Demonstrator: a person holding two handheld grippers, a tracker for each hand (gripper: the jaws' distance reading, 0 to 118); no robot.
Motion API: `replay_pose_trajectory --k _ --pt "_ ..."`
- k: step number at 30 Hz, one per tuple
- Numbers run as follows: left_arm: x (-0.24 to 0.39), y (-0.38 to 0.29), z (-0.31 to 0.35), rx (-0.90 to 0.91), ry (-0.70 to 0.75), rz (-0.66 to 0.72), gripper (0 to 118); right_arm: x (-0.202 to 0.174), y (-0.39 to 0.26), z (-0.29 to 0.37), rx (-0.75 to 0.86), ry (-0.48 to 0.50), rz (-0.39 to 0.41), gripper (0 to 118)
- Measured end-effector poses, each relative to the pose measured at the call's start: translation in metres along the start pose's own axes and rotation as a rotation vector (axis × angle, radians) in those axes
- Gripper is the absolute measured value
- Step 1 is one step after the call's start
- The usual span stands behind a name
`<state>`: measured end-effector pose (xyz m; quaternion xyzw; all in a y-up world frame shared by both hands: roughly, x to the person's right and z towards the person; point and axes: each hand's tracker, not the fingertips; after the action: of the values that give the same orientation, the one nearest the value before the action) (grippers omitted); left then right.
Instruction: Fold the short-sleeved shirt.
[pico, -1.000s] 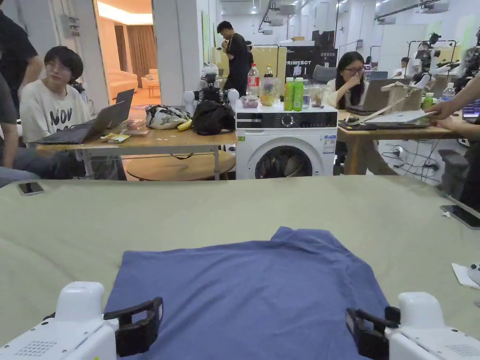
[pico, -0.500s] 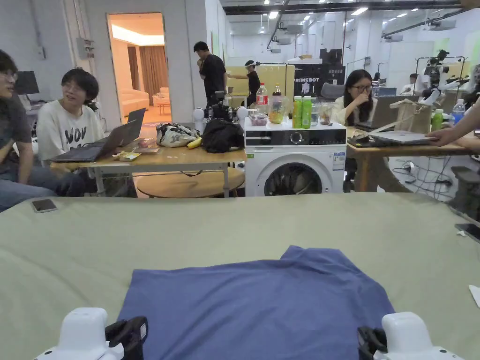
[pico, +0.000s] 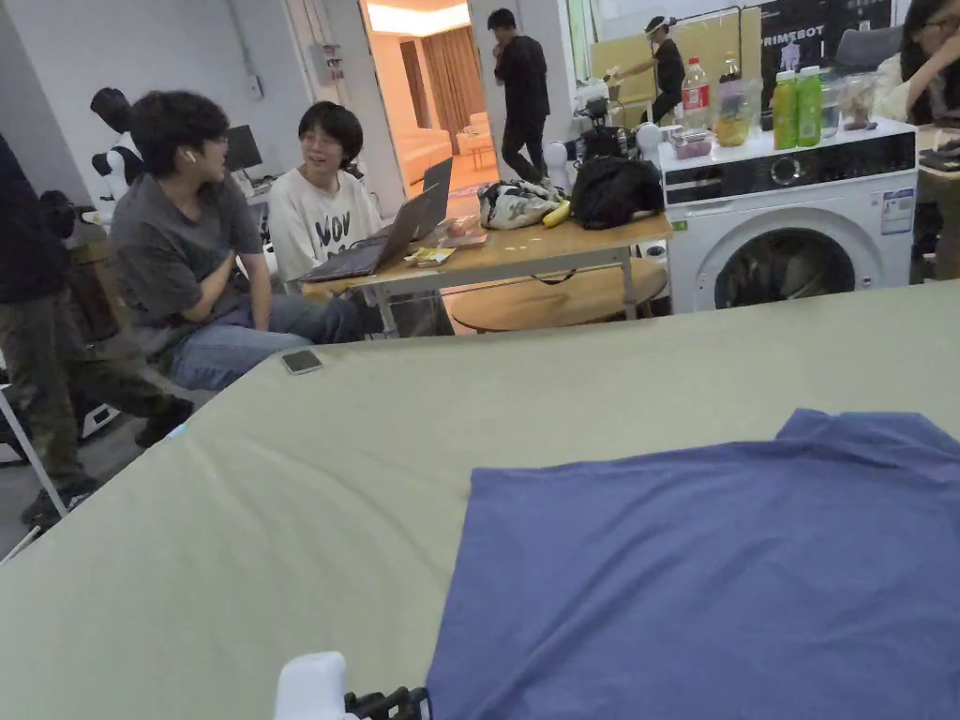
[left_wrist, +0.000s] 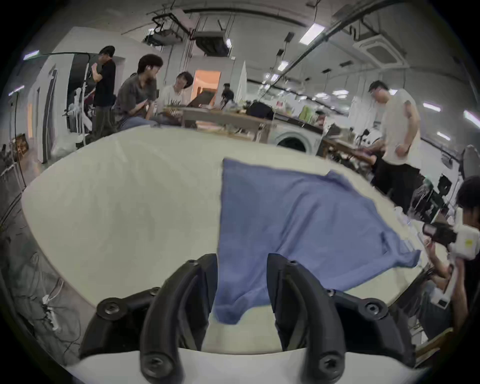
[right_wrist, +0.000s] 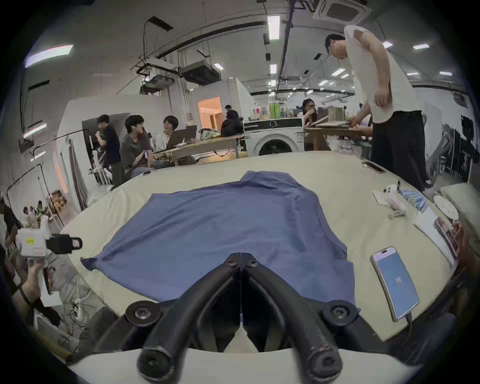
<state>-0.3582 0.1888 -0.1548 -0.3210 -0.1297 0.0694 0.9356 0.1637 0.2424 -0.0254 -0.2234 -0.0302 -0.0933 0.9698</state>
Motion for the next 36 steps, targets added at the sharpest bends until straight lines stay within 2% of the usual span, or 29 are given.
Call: replay_pose_trajectory --k 3,7,8,9,10,12,15,16,18,19,21,22,23,24,25,26,27,31,34,35,36 --pt "-0.001 -0.012 -0.011 -0.039 0.01 -0.026 37 0.007 -0.001 0.005 -0.016 -0.018 0.0 0" --pt "-0.001 -0.023 -0.029 -0.089 0.018 -0.06 37 0.021 -0.003 0.011 -0.037 -0.032 -0.042 0" --pt "0.0 -0.024 -0.031 -0.088 0.019 -0.057 42 0.024 -0.004 0.012 -0.041 -0.04 -0.049 0" --pt "0.001 -0.024 -0.032 -0.088 0.015 -0.059 56 0.027 -0.005 0.013 -0.044 -0.054 -0.056 0" --pt "0.004 -0.023 -0.034 -0.086 0.009 -0.06 63 0.031 -0.005 0.015 -0.049 -0.062 -0.062 0" --pt "0.008 -0.023 -0.035 -0.112 0.03 -0.091 63 0.037 -0.007 0.019 -0.053 -0.072 -0.076 0" --pt "0.013 -0.022 -0.041 -0.148 0.061 -0.175 45 0.048 -0.01 0.024 -0.063 -0.089 -0.098 0" --pt "0.013 -0.022 -0.037 -0.139 0.047 -0.158 35 0.052 -0.012 0.026 -0.065 -0.099 -0.102 0" --pt "0.016 -0.021 -0.034 -0.129 0.045 -0.157 6 0.059 -0.015 0.033 -0.066 -0.128 -0.109 0" --pt "0.02 -0.022 -0.034 -0.125 0.045 -0.153 2 0.064 -0.017 0.037 -0.065 -0.145 -0.112 0" --pt "0.022 -0.024 -0.034 -0.132 0.063 -0.169 1 0.074 -0.022 0.044 -0.065 -0.169 -0.12 1" --pt "0.022 -0.024 -0.037 -0.133 0.064 -0.171 1 0.08 -0.026 0.046 -0.065 -0.176 -0.128 20" --pt "0.021 -0.025 -0.04 -0.138 0.064 -0.165 1 0.097 -0.034 0.043 -0.073 -0.177 -0.138 33" --pt "0.022 -0.026 -0.041 -0.147 0.065 -0.157 1 0.104 -0.037 0.041 -0.102 -0.177 -0.155 40" --pt "0.022 -0.024 -0.042 -0.149 0.066 -0.151 1 0.109 -0.039 0.04 -0.131 -0.175 -0.163 40" --pt "0.023 -0.023 -0.042 -0.152 0.067 -0.145 1 0.112 -0.042 0.038 -0.134 -0.17 -0.158 57" --pt "0.024 -0.023 -0.042 -0.157 0.069 -0.148 2 0.114 -0.045 0.036 -0.147 -0.163 -0.154 64" --pt "0.034 -0.025 -0.035 -0.157 0.078 -0.17 1 0.112 -0.05 0.014 -0.194 -0.108 -0.162 65" --pt "0.035 -0.025 -0.032 -0.157 0.082 -0.159 2 0.112 -0.061 -0.013 -0.265 -0.06 -0.196 64" --pt "0.035 -0.024 -0.031 -0.157 0.08 -0.156 2 0.111 -0.065 -0.02 -0.301 -0.05 -0.205 63" --pt "0.034 -0.023 -0.03 -0.159 0.078 -0.152 1 0.111 -0.068 -0.026 -0.333 -0.071 -0.185 56"
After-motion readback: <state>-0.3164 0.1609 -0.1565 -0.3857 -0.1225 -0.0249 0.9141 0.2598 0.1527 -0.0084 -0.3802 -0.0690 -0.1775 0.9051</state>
